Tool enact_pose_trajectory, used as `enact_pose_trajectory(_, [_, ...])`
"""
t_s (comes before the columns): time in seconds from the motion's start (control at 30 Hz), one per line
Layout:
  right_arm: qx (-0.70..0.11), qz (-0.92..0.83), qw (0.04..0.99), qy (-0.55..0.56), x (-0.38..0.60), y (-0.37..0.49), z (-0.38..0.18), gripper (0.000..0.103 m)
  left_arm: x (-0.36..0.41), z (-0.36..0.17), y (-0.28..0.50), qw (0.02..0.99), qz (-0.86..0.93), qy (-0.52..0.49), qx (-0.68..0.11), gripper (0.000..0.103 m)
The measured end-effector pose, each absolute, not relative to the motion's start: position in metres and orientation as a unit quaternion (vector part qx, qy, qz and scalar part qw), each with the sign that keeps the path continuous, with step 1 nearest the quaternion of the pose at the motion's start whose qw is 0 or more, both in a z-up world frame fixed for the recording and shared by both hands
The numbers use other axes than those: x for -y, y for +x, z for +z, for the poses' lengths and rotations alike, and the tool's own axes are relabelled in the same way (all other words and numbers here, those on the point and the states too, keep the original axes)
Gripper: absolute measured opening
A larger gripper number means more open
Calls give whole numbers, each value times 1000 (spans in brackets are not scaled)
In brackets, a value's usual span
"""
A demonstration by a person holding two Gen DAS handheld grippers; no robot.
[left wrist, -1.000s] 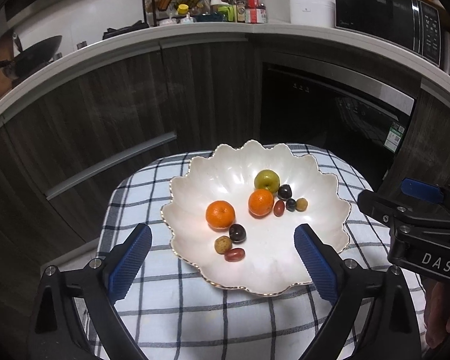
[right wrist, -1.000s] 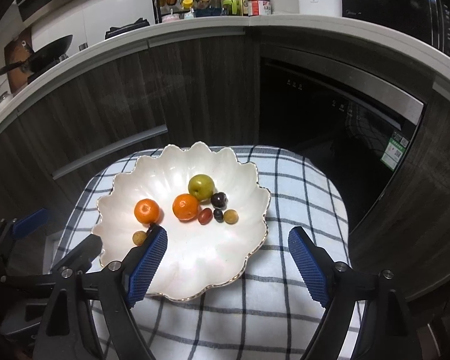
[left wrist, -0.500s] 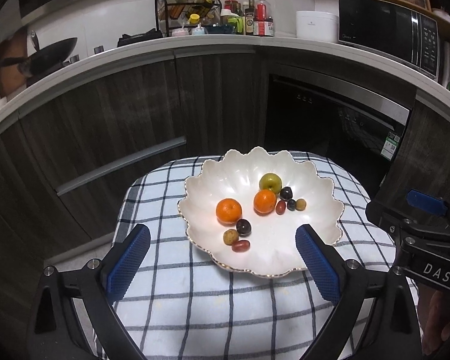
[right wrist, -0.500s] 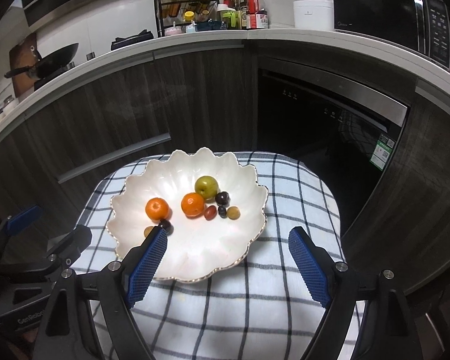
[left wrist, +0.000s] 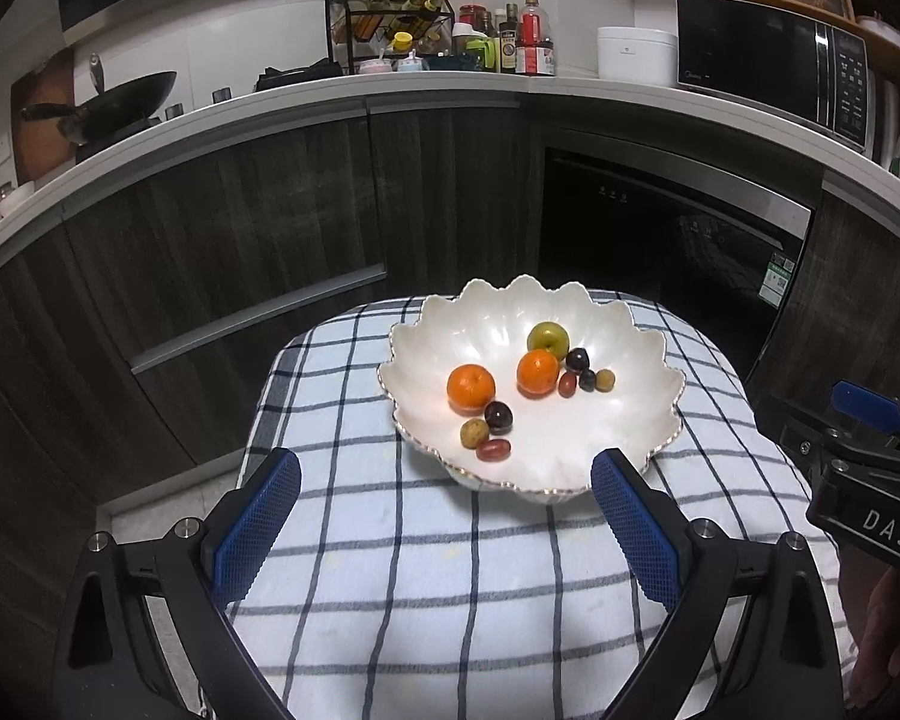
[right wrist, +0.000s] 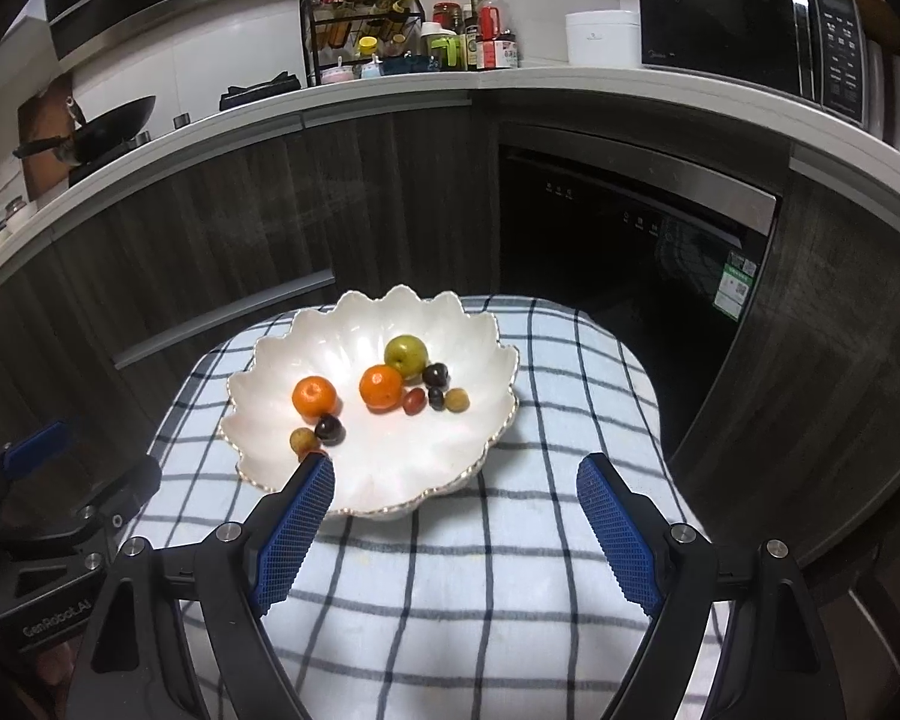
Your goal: Organize fruits
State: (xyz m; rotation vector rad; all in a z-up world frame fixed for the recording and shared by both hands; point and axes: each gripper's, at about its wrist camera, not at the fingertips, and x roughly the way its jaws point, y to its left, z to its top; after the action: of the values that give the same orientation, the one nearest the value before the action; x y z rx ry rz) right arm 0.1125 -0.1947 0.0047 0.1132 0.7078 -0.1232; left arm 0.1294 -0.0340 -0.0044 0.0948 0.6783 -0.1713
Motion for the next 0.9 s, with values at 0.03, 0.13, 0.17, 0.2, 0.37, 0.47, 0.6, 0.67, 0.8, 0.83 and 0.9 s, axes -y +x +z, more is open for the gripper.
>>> enact_pose_trajectory(0.03, [-346, -61, 934, 57, 195, 110, 3, 84, 33, -6, 127, 938, -83, 46, -333, 99])
enact_pose_trajectory(0.13, [-343, -63, 935, 58, 194, 101, -1, 84, 32, -11, 118, 939, -79, 48, -331, 99])
enact_pose_trajectory(0.17, [-342, -63, 936, 58, 194, 98, -2, 84, 31, -13, 115, 939, -79, 48, -331, 99])
enact_pose_trajectory(0.2, [-341, -64, 936, 57, 194, 95, -3, 84, 31, -14, 113, 939, -78, 49, -332, 99])
enact_pose_trajectory(0.37, [-333, -67, 939, 49, 189, 80, -10, 84, 28, -23, 99, 939, -72, 54, -331, 99])
enact_pose_trajectory(0.47, [-327, -71, 941, 50, 188, 70, -14, 84, 26, -26, 87, 943, -66, 55, -323, 99])
enact_pose_trajectory(0.6, [-326, -75, 941, 53, 190, 61, -19, 84, 22, -27, 78, 946, -62, 53, -315, 99])
enact_pose_trajectory(0.67, [-328, -77, 940, 55, 191, 58, -21, 84, 20, -27, 75, 947, -57, 52, -311, 99])
enact_pose_trajectory(0.8, [-320, -85, 942, 51, 192, 48, -19, 84, 17, -22, 66, 951, -52, 54, -300, 99])
enact_pose_trajectory(0.83, [-317, -86, 943, 51, 191, 45, -17, 84, 17, -20, 63, 952, -52, 55, -297, 99])
enact_pose_trajectory(0.9, [-308, -86, 946, 48, 190, 39, -13, 84, 16, -16, 58, 954, -50, 55, -289, 99])
